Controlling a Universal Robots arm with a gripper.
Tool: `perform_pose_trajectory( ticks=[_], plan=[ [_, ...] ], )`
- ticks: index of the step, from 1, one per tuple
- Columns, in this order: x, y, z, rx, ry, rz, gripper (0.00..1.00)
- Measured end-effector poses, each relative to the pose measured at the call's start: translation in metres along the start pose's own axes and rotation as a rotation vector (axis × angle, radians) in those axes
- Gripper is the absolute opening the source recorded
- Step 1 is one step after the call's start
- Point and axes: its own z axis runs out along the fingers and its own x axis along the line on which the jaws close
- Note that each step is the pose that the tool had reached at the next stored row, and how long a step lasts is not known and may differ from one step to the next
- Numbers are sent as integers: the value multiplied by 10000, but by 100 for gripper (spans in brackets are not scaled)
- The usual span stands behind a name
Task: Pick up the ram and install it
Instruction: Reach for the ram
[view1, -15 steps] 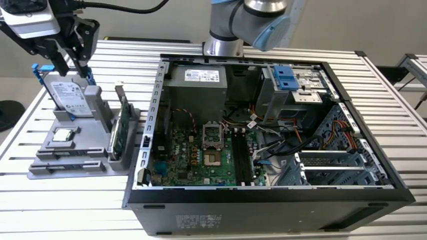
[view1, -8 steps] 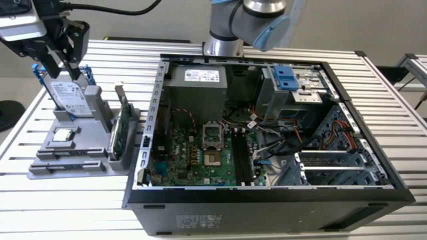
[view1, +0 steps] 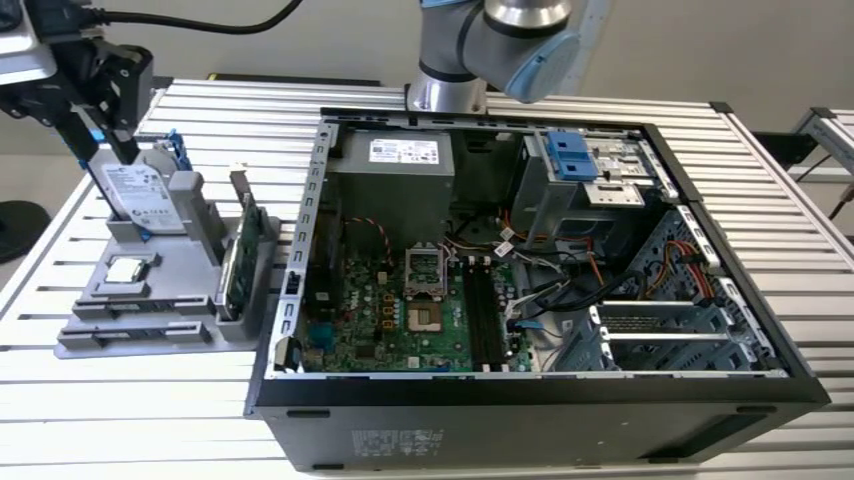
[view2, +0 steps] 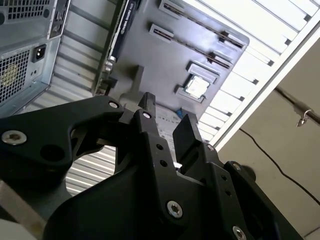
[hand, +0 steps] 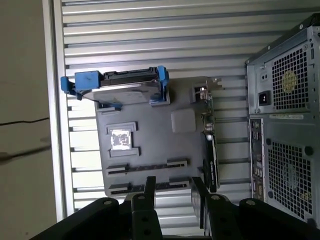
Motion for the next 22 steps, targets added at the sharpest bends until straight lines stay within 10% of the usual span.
perform_pose_trajectory(
  ticks=[22],
  plan=[
    [228,-67,19,-1,2,0,100]
  ],
)
